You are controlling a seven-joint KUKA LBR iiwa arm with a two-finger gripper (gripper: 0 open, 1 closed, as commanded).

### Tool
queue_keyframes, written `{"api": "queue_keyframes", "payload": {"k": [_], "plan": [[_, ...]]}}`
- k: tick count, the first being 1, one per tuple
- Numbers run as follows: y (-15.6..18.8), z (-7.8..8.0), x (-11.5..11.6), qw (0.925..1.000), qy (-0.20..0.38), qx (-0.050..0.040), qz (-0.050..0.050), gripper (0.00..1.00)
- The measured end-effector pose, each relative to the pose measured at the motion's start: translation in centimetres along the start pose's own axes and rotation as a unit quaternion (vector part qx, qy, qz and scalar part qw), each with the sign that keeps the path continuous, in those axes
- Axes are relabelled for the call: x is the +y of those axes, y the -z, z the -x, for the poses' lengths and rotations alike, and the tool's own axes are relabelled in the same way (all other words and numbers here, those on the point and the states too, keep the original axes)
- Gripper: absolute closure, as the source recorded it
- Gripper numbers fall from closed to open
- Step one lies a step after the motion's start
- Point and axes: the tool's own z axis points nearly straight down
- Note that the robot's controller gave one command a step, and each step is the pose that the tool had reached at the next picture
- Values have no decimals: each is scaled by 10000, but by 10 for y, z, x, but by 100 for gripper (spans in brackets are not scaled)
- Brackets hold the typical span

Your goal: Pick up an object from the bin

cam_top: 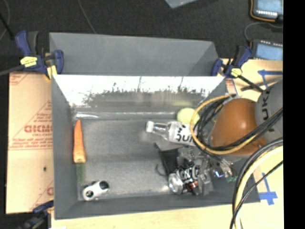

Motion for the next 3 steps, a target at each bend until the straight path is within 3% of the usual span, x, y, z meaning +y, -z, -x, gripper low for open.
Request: {"api": "queue_keyframes", "payload": {"k": [1, 3], "plan": [[-15, -1, -1, 9991, 428, -74, -8, 100], [-14, -1, -1, 9990, 437, -76, -8, 100]]}}
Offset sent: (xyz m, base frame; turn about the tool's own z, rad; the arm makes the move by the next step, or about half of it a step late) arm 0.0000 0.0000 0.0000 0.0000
